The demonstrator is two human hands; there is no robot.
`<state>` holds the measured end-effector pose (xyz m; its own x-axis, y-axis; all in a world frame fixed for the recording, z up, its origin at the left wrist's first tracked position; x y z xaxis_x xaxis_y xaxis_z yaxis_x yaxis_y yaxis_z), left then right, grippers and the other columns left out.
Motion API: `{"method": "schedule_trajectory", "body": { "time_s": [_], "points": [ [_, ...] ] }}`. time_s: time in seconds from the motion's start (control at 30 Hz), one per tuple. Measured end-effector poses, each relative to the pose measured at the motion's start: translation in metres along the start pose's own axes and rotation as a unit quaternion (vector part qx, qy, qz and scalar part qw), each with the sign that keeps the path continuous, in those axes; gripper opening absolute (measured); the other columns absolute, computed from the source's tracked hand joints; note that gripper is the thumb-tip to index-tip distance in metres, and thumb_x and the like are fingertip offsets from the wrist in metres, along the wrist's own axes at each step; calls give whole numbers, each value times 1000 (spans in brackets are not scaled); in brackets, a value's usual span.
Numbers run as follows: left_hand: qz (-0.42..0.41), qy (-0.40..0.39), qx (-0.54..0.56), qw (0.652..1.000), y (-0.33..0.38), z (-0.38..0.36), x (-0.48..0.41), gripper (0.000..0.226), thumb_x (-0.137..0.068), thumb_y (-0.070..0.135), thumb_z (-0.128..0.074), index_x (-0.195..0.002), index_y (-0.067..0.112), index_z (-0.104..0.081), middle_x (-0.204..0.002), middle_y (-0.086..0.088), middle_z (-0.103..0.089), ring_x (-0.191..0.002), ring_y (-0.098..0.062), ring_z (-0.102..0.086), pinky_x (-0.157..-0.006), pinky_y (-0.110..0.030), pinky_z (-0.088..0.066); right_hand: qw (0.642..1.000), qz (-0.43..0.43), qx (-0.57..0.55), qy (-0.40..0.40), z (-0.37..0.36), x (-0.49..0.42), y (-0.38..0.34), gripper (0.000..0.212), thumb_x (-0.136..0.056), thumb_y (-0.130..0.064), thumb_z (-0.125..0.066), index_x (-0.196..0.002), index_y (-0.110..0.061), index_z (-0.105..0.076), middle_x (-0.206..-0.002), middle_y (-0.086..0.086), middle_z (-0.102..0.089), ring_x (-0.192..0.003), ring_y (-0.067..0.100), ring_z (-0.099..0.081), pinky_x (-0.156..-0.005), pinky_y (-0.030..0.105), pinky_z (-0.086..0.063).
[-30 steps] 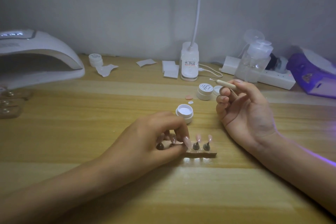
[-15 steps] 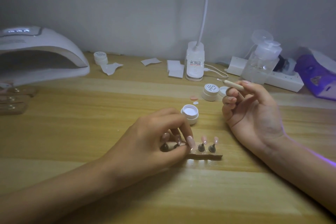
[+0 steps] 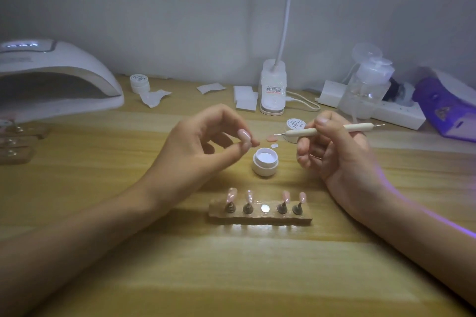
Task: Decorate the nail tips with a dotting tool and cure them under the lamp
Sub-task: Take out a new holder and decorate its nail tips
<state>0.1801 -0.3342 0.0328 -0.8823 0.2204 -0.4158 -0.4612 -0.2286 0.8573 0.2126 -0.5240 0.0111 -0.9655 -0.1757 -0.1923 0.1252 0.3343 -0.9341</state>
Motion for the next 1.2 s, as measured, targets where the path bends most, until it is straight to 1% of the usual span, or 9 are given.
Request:
{"method": "schedule_trajectory", "body": {
  "time_s": [0.13,0.2,0.37,0.47,0.57,0.67,0.83,1.0,1.2],
  "points": [
    [9,-22,-19,1000,-13,0,0,10,-85,24,-67,-79,30,-61,-92,6,-74,-82,-15,-65,-59,-21,-44,995,33,96,-25,1,1,-5,23,-91,-31,-59,-70,-24,-55,-62,5,-63,-53,17,-59,-50,22,-48],
    [25,-31,-9,999,-18,0,0,9,-84,26,-69,-81,31,-63,-93,7,-74,-83,-10,-64,-61,-16,-44,993,38,112,-14,4,1,-5,22,-93,-33,-58,-73,-23,-54,-64,4,-63,-53,16,-59,-48,22,-47],
    [45,-53,5,998,-22,-1,1,3,-81,31,-71,-82,30,-68,-91,8,-75,-84,-15,-66,-66,-23,-49,988,60,144,1,5,3,-8,15,-94,-35,-52,-97,-21,-52,-78,0,-59,-55,18,-60,-42,23,-45],
    [46,-92,-3,995,-22,-7,2,7,-84,24,-75,-85,24,-68,-89,8,-76,-78,-13,-67,-64,-15,-47,981,45,189,-10,2,5,-3,15,-95,-28,-51,-105,-17,-52,-83,-1,-58,-56,21,-64,-44,25,-49],
    [49,-110,-15,993,-25,-11,2,4,-84,18,-73,-85,19,-69,-89,2,-76,-81,-28,-68,-65,-16,-49,979,13,201,-32,-1,5,4,15,-99,-20,-50,-109,-10,-52,-84,-1,-60,-65,27,-70,-51,27,-54],
    [59,-110,-24,992,-28,-11,2,4,-84,19,-73,-84,19,-69,-89,3,-76,-82,-24,-71,-67,-16,-50,979,5,201,-40,-2,5,6,12,-101,-17,-48,-109,-8,-52,-81,-3,-61,-72,31,-73,-55,25,-55],
    [71,-79,-65,992,-33,-7,0,12,-85,12,-73,-82,23,-69,-88,10,-75,-73,-2,-68,-64,-10,-45,980,7,196,-41,-2,4,5,11,-101,-16,-48,-108,-9,-53,-81,-2,-61,-75,32,-73,-56,26,-56],
    [71,-70,-87,991,-34,-5,0,14,-85,13,-74,-81,26,-70,-86,10,-75,-74,-3,-69,-67,-12,-47,982,38,186,-15,3,4,-2,7,-99,-17,-53,-94,-12,-54,-72,2,-63,-63,19,-64,-48,26,-50],
    [69,-71,-118,988,-36,-6,-1,14,-82,15,-77,-79,29,-74,-83,9,-75,-73,-2,-68,-67,-14,-48,975,47,214,-33,-5,0,0,21,-98,-14,-56,-80,-12,-45,-57,2,-58,-50,18,-49,-42,22,-43]
  ]
}}
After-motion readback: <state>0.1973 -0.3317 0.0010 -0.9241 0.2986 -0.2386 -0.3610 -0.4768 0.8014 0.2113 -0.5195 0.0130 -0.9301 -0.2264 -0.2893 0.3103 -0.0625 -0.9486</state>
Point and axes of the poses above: each hand's wrist, its own x-axis away from the middle knuckle, its own z-axis out of the back of the hand, y = z × x, the point moved 6 cm from there along -x, towards the middle knuckle
